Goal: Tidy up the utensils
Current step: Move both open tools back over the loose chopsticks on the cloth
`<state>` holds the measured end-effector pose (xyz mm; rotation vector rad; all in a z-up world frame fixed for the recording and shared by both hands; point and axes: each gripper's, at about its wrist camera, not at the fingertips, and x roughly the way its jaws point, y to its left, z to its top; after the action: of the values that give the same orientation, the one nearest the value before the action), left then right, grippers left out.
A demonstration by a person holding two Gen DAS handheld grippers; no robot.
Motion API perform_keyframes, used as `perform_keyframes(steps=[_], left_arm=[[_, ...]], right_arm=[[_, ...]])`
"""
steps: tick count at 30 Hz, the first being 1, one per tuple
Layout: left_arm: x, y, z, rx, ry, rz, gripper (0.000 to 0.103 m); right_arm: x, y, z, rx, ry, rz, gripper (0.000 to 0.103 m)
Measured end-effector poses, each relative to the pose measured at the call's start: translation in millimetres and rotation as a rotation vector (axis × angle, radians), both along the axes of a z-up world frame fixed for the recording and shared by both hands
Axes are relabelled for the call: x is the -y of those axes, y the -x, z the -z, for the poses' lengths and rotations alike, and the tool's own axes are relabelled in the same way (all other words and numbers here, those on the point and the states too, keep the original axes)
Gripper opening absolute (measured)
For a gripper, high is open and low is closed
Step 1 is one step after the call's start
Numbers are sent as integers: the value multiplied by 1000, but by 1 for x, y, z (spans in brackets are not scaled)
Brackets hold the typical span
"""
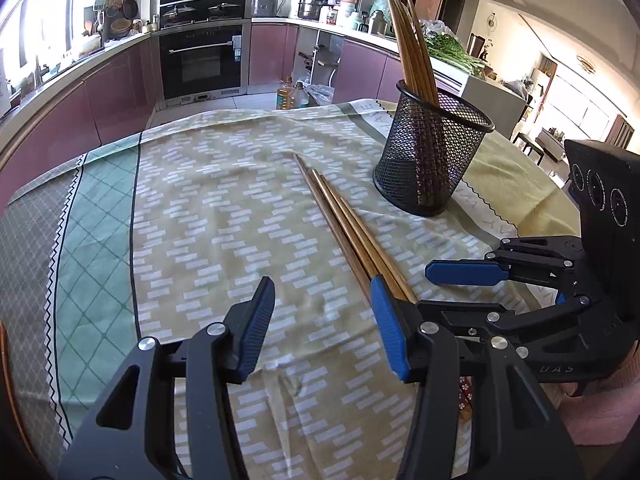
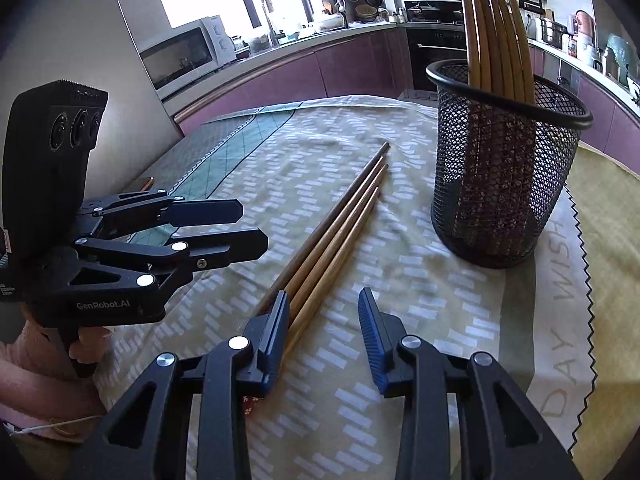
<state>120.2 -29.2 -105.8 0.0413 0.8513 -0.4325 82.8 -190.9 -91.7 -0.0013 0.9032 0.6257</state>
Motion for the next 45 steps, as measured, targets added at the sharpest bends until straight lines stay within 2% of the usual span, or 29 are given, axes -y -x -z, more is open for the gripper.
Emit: perform_keyframes(steps=[20,39,41,45], left_arm=[[16,-12,3,-6,-37,26,50],[26,-32,13,-57,-76,29,48],[26,-32,13,-58,-79,28,47],[24,-31,13,-69,-70,31,35]], right_arm=[[-2,0,1,8,41,2,28],[0,-1,0,11,60,9,23],[1,-1,0,12,62,11,23],[3,-2,0,15,69,18,21]])
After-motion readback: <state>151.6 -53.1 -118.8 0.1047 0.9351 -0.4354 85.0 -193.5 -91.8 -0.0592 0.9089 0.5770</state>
